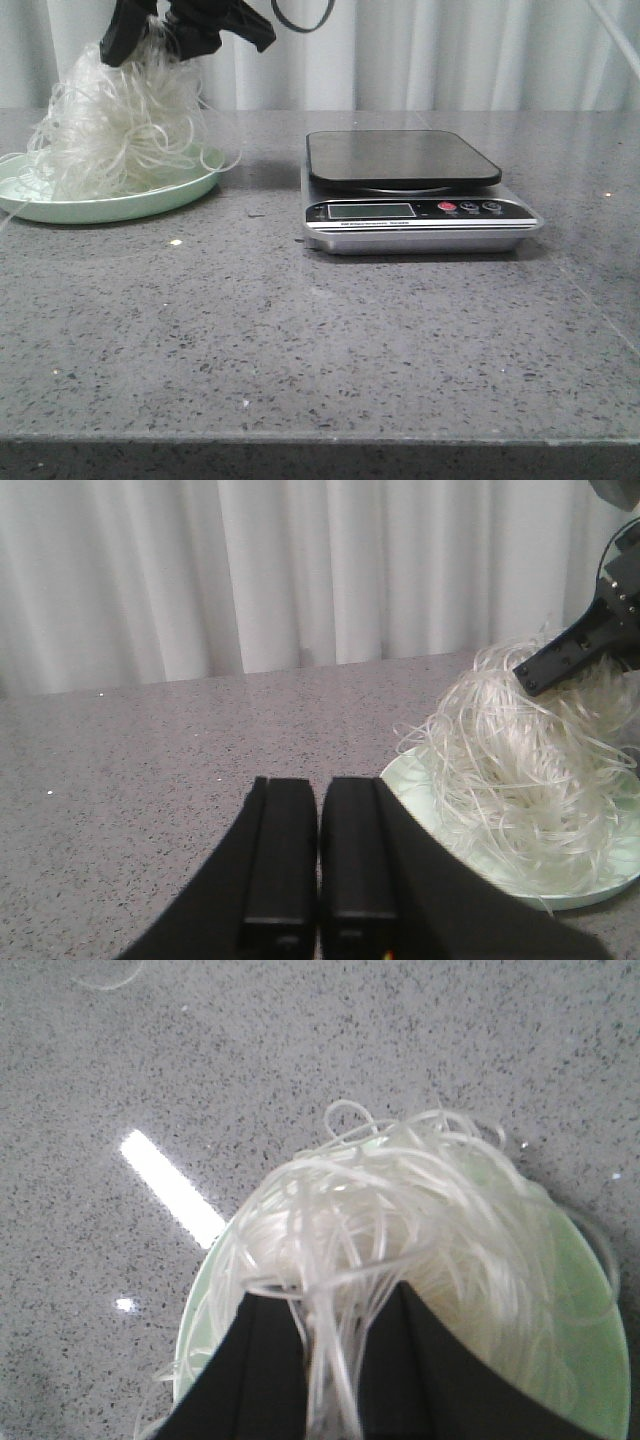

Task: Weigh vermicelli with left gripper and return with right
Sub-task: 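Lower the vermicelli onto the green plate and open the right gripper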

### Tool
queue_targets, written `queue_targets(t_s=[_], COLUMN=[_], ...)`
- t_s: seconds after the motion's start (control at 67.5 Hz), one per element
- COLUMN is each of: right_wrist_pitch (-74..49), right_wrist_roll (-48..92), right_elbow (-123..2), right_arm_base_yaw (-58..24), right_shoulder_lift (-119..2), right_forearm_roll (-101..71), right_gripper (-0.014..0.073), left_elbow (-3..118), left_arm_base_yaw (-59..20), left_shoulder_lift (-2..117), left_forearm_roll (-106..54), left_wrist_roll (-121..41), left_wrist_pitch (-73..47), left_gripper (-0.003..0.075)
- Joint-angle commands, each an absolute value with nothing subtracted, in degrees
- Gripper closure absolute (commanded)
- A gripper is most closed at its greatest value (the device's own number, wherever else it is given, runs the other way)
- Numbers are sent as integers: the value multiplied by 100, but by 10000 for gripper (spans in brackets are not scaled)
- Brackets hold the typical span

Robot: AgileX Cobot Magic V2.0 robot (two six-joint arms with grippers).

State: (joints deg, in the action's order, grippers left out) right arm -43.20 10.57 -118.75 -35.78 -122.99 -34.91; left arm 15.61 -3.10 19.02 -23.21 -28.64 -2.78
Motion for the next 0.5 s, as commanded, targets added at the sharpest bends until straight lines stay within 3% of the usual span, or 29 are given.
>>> queue_targets(t_s=[0.0, 0.296, 0.489], right_wrist_pitch=[-4004, -4149, -4360], right_wrist_roll=[1141, 1141, 1141], right_elbow=[-12117, -12117, -12117], right_arm_base_yaw=[-3590, -3590, -3590], right_shoulder_lift=[-11901, -11890, -11873], right_forearm_roll=[-3745, -3745, -3745], right_gripper=[441, 421, 169], left_elbow=[1716, 1716, 1716], left_arm_base_yaw=[-287, -287, -287], left_shoulder_lift=[1934, 1934, 1934], left_forearm_roll=[-2396, -2396, -2396], left_wrist_roll=[-2809, -2809, -2809], left_wrist_pitch=[151, 151, 151], left_gripper=[584, 584, 584])
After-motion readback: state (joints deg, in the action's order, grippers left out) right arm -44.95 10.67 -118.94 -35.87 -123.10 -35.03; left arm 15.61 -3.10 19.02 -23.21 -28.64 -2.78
